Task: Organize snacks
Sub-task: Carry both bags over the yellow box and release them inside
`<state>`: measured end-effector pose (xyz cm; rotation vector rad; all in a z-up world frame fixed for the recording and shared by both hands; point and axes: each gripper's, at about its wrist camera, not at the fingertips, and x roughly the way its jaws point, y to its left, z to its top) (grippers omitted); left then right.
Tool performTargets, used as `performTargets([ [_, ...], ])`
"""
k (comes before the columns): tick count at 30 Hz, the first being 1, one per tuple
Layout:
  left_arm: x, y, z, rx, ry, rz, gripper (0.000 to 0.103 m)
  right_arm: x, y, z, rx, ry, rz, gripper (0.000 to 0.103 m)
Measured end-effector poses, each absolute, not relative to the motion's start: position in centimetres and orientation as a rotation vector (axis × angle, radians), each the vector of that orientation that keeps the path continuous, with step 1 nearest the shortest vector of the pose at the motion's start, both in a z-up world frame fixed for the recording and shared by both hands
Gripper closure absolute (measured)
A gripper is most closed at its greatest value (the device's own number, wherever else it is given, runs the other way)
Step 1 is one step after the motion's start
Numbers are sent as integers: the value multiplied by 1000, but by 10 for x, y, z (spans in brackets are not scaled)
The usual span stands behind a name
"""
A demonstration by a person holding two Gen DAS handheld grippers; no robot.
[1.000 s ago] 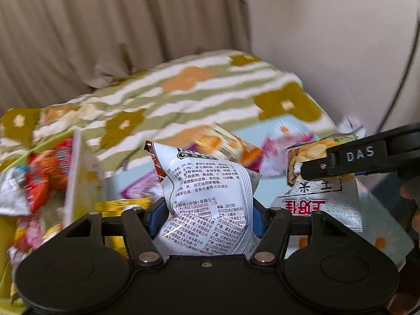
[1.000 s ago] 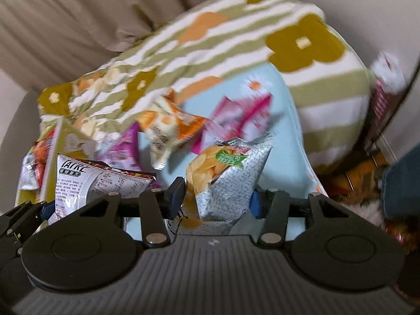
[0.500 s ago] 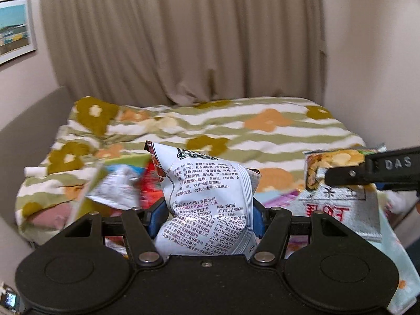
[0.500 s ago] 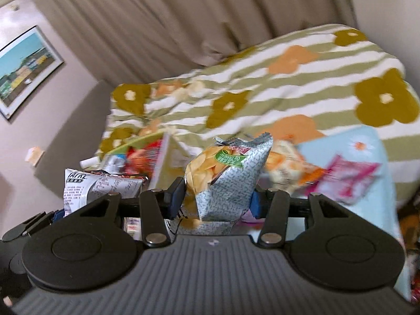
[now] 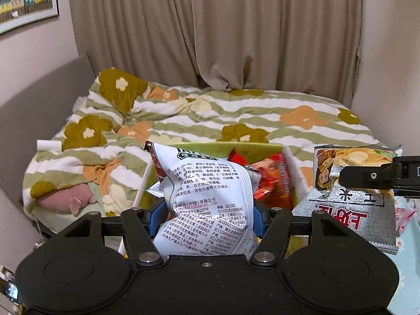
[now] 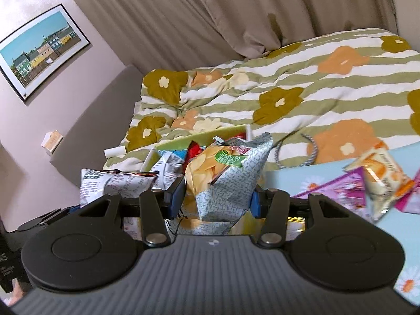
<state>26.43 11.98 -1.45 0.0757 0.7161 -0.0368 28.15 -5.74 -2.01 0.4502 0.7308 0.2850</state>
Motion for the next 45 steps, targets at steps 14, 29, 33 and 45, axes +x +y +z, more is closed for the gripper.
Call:
performTargets([
  [14, 261, 174, -30, 24, 754, -89, 2, 296, 2, -39, 422, 770, 205, 39],
  [29, 249, 198, -25, 21, 723, -91, 2, 309, 34, -44, 421, 774, 201, 0],
  [33, 243, 198, -31, 23, 741, -84, 2, 303, 31, -54, 449, 789, 176, 0],
  [45, 227, 189, -10, 19, 703, -70, 2, 277, 29, -39, 408, 760, 202, 0],
])
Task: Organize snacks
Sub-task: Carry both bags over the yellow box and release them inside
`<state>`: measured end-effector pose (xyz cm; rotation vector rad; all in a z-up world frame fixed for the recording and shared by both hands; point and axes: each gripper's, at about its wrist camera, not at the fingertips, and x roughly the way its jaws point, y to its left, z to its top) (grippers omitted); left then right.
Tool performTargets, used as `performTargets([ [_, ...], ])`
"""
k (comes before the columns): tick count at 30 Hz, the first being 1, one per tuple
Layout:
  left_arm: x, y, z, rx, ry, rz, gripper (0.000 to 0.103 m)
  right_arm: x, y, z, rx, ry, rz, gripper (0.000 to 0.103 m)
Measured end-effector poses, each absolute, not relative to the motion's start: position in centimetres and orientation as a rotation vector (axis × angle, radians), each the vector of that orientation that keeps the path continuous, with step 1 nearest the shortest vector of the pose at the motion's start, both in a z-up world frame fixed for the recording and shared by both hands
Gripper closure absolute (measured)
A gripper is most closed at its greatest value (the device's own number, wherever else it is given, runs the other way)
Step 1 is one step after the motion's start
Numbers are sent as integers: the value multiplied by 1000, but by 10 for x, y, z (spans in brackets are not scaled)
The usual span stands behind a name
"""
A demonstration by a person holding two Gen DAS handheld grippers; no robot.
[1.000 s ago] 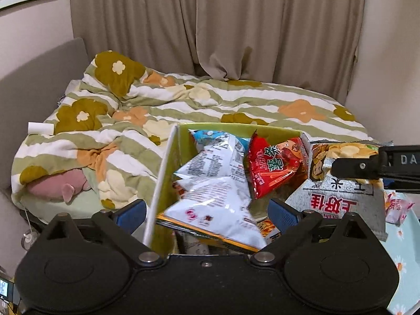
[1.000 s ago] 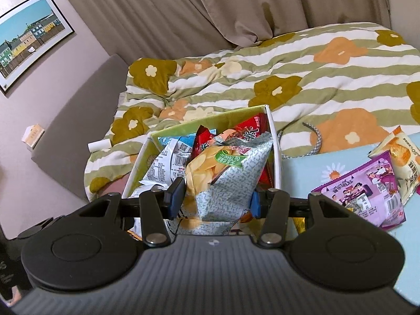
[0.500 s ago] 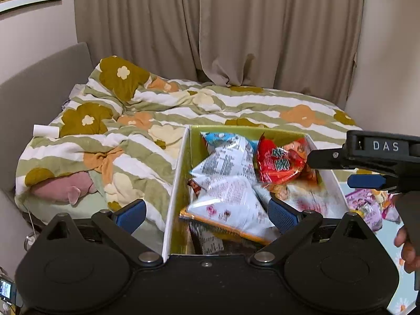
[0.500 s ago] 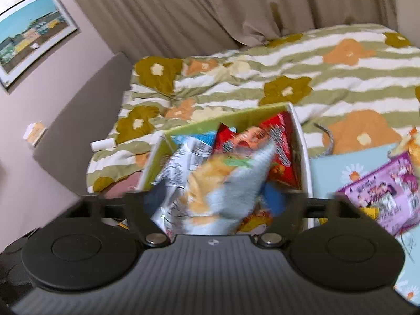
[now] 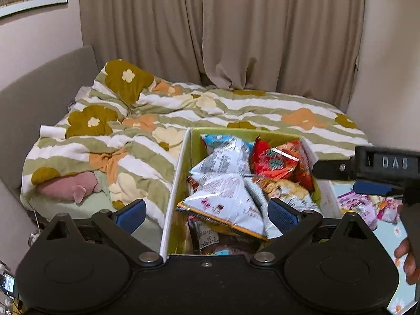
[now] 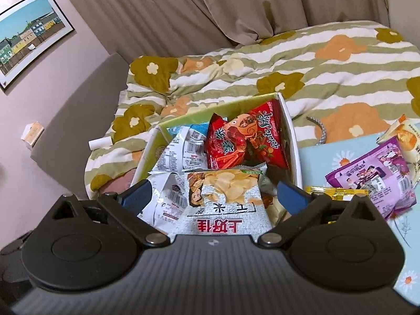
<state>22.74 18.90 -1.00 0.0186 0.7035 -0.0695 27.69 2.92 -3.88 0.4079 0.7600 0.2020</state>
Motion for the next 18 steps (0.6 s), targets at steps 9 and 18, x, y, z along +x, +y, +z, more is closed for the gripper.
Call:
performTargets([
  [9, 211, 155, 7, 23, 658, -101, 2, 244, 4, -12, 368, 694, 204, 0],
  [18, 198, 79, 15, 5, 629, -138, 2, 224, -73, 8, 303, 639, 124, 0],
])
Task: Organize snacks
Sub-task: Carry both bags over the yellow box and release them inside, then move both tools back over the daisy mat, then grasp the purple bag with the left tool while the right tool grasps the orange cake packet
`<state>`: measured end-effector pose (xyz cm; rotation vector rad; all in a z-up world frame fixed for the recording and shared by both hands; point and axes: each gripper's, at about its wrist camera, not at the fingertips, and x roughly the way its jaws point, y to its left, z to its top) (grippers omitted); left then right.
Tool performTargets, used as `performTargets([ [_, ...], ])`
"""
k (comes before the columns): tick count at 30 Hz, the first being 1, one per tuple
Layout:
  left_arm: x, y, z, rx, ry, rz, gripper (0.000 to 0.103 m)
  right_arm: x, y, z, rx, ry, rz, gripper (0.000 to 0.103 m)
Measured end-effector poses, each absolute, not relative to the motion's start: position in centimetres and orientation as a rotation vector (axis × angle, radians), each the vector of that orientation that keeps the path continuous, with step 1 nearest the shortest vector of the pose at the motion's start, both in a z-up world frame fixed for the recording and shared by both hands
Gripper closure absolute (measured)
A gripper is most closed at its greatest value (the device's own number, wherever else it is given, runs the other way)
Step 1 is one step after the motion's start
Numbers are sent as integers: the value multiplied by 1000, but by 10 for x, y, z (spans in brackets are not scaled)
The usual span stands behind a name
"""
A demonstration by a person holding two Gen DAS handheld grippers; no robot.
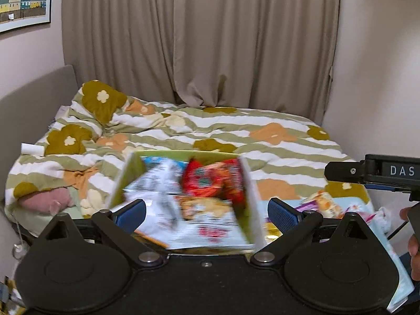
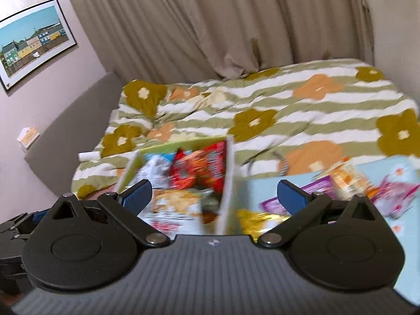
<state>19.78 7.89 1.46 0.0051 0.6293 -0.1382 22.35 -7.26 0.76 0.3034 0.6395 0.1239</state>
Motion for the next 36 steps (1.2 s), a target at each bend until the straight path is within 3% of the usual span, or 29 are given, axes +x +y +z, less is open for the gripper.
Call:
performTargets([
  [17, 224, -101, -45, 17, 776, -185, 2, 270, -248, -40, 231, 738, 97, 0],
  [28, 262, -143, -118, -20, 967, -121, 3, 322, -279, -98, 150, 834, 175, 0],
  [36, 295, -149, -145, -4, 995, -60, 3, 355, -274, -138, 114, 909, 240, 0],
])
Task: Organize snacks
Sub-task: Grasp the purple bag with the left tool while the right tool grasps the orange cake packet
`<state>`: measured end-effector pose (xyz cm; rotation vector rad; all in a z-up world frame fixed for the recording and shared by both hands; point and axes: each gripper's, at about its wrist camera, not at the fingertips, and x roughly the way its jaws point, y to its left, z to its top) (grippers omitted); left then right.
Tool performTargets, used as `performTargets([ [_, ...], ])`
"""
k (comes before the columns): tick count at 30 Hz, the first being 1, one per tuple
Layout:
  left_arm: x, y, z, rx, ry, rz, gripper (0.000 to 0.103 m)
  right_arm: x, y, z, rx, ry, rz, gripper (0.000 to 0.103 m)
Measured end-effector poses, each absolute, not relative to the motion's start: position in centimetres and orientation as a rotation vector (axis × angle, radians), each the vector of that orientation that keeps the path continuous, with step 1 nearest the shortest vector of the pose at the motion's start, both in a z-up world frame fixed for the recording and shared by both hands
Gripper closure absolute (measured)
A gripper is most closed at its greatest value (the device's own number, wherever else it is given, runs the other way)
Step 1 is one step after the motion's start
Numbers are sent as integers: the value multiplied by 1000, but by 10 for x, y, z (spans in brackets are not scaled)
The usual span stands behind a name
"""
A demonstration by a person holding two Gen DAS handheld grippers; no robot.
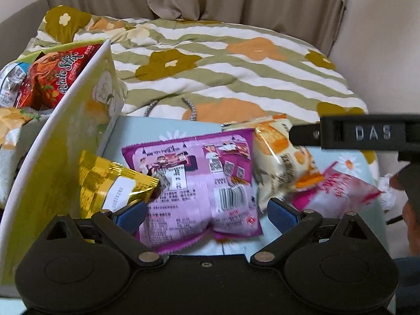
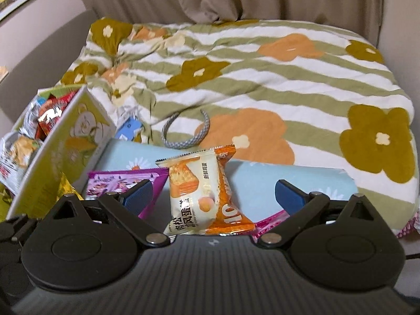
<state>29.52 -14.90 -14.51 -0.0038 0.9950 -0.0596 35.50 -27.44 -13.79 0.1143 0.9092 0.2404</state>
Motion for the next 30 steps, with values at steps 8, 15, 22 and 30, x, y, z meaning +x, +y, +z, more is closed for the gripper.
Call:
performTargets([
  [8, 318, -151, -161, 18, 1017, -39, 3, 377, -268, -163, 97, 957, 286, 0],
  [15, 322, -160, -158, 78, 987, -39, 3, 391, -263, -173, 94, 975, 296, 1],
  [22, 334, -166, -161, 102, 982, -56, 3, 397, -261, -183, 106, 1013, 314, 13],
  [30, 345, -169, -171, 121, 1014, -73, 10, 397, -259, -189, 92, 1027, 319, 13],
])
